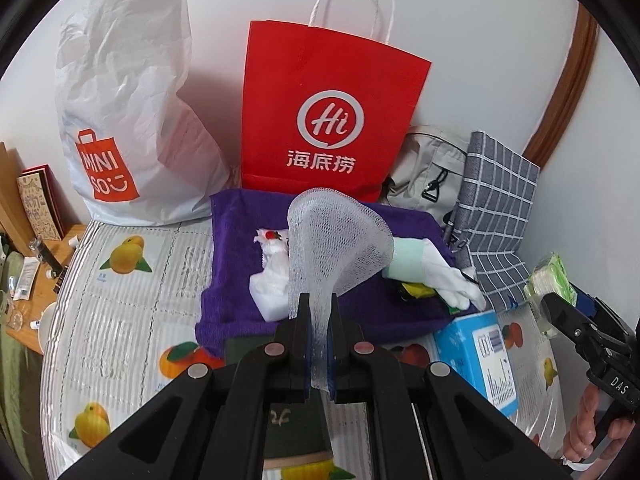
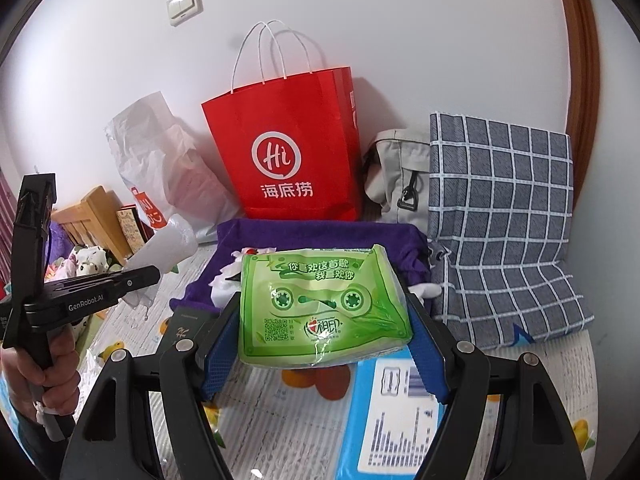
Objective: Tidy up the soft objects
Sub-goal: 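Carry the mesh bag and green packet with both grippers over the purple towel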
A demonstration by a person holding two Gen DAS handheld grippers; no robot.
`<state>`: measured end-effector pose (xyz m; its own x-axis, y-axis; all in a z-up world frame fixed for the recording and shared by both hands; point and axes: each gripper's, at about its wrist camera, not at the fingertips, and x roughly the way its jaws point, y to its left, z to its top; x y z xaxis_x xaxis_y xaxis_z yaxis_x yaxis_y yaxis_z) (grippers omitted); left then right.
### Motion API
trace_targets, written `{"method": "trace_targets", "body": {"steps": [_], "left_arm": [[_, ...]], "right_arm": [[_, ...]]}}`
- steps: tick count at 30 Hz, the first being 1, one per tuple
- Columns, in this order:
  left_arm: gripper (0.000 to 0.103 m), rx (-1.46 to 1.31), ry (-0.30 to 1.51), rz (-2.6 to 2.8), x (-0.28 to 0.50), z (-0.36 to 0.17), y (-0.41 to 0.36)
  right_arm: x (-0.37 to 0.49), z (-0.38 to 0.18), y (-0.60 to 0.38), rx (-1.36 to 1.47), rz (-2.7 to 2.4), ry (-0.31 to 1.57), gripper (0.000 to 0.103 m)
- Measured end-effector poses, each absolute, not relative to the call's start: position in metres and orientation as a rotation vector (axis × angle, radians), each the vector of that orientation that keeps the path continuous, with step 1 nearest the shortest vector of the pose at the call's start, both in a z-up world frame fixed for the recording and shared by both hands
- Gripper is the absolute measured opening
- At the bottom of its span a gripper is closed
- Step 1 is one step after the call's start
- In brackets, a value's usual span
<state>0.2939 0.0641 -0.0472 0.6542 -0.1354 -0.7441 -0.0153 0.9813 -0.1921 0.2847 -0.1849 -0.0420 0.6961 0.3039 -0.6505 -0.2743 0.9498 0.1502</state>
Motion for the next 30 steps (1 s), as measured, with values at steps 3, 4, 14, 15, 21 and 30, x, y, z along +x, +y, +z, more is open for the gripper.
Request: {"method": "trace_targets", "body": {"steps": [3,4,14,15,21,30], "left_arm": [[0.006,-0.202,0.860,-0.058,0.306,-0.050,0.070],[0.006,-0.207,0.862,-0.055,0.310,-0.051,0.071],[0.006,-0.223,0.886,-0.060,0.359,-0.063,0.076],[0.006,-0.223,0.889,-0.060,0.364,-0.064,0.076],[0.006,-0.234,0.929,-0.071,0.394,-0.080,0.072],[0.007,-0.284,1.035,-0.110,0.426,-0.121,0.071]], "right_arm": [[0.296,-0.043,-0.182,0.042,0.325,0.730,0.075],[0.301,-0.044,-0.181,0.043,0.327,0.729,0.075],[0.357,-0.061,-0.153,0.024,0.365,0.760,0.075],[0.360,-0.062,-0.150,0.012,0.369,0.756,0.075],[0.389,-0.075,-0.133,-0.061,0.386,0.761,0.075],[0.422,-0.125,-0.128,-0.038,0.422,0.890,0.075]]}}
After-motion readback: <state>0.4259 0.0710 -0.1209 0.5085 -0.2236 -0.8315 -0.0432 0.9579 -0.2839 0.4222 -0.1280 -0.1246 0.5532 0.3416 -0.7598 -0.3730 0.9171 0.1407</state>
